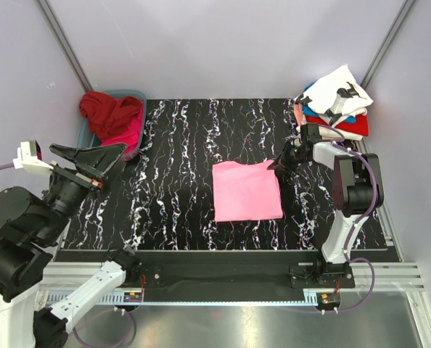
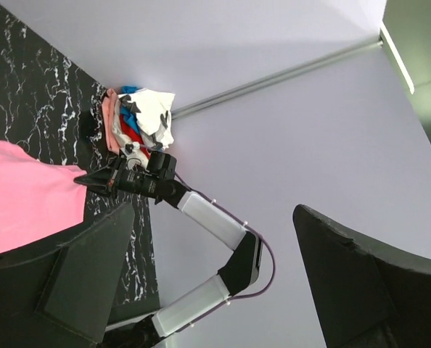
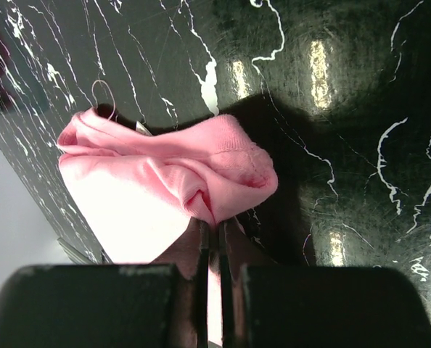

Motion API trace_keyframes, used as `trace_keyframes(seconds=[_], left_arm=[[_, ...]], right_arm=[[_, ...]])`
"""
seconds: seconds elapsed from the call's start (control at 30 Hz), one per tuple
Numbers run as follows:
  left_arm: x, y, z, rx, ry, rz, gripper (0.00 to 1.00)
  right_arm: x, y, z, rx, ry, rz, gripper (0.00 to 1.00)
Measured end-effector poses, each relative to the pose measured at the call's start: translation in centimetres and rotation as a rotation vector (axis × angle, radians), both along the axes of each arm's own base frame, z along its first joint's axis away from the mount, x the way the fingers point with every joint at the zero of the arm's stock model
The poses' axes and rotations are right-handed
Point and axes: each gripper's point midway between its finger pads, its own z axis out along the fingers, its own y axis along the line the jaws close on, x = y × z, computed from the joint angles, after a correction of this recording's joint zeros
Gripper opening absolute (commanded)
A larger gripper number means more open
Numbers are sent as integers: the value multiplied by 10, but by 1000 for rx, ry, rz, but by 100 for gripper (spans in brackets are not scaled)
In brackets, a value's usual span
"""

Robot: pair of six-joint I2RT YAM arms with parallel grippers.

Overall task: Fold and stack the t-shirts
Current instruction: Neatly place the folded tshirt to the corner

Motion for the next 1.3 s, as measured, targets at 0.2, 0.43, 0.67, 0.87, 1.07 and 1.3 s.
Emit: trace_keyframes(seconds=[0.2,0.43,0.67,0.87,1.07,1.3], left_arm=[[7,-4,-27,-31,116,8,99],[7,-21,-35,-49,157,-72,99],[13,-30,-52,-18,188,-102,99],[19,-8,-109,169,221,5,99],[6,11,-167,479,139,-16,99],[15,56,-185,733,75,158,99]], right_arm=[[-2,-1,-3,-4,5,-2,0],[-2,-2,-6,-15,9,-7,0],[-2,-2,-7,-16,14,-7,0],[3,-2,3,-16,10,-5,0],[14,-4,21,-37,-17,10,0],[35,-20,48,-150,-73,2,0]])
